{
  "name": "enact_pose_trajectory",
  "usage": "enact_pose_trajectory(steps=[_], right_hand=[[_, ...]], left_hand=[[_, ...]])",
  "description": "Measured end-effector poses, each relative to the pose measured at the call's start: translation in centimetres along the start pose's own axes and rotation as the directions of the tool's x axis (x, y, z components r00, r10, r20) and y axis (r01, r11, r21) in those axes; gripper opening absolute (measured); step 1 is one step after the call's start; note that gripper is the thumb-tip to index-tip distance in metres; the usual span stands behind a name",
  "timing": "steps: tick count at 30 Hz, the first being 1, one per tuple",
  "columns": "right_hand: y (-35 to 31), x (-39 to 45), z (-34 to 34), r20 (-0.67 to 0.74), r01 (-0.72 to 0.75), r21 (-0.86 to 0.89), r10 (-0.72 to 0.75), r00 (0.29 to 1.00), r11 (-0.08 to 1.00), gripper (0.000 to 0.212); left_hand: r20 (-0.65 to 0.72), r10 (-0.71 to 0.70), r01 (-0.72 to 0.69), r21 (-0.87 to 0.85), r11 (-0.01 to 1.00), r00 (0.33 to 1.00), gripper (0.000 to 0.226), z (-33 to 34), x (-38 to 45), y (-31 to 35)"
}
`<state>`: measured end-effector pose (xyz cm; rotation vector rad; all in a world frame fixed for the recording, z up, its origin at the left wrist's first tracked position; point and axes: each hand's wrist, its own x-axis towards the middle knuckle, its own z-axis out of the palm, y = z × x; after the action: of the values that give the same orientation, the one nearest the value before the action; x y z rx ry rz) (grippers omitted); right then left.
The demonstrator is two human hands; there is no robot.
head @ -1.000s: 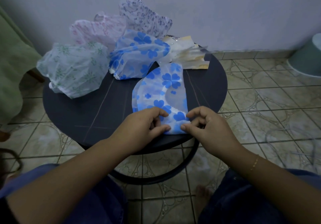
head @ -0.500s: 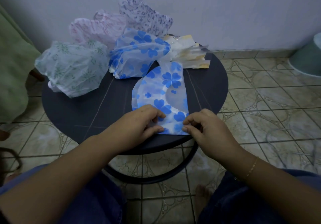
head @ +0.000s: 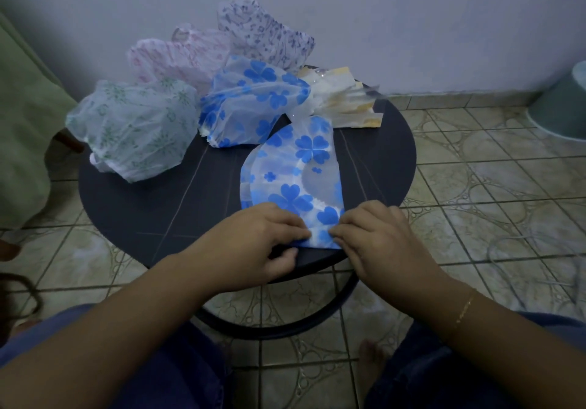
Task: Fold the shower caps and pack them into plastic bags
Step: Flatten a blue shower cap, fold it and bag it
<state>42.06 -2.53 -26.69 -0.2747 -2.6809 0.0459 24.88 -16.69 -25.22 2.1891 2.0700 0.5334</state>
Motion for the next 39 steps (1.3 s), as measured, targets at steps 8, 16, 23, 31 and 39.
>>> enact_pose_trajectory(steps=[8, 16, 23, 31, 39], right_hand=[[0.1, 0.0, -0.3, 0.112, -0.066, 0.076, 0.057, 0.992, 0.995, 0.050], [0.8, 1.7, -0.7, 0.200, -0.369, 0.400, 0.313, 0.928, 0.839, 0.014], [1.0, 2.9, -0.3, 0.294, -0.600, 0.551, 0.538, 0.790, 0.581, 0.016], [0.7, 4.2, -0.3, 0.341, -0.700, 0.422, 0.614, 0.712, 0.576, 0.024], [0.2, 4.5, -0.6, 0.346, -0.659, 0.265, 0.569, 0.746, 0.704, 0.020]], left_hand=[[-0.076, -0.027, 0.030, 0.049, 0.998, 0.997, 0.034, -0.1, 1.1, 0.5], [-0.003, -0.442, 0.425, -0.269, 0.864, 0.897, 0.014, -1.2, 2.5, 0.4], [0.192, -0.607, 0.618, -0.455, 0.641, 0.771, 0.007, -2.8, 3.0, -1.2], [0.193, -0.694, 0.703, -0.392, 0.594, 0.694, 0.014, -2.3, 3.7, -1.6], [0.153, -0.612, 0.630, -0.203, 0.749, 0.776, 0.006, -2.2, 3.6, -1.4]])
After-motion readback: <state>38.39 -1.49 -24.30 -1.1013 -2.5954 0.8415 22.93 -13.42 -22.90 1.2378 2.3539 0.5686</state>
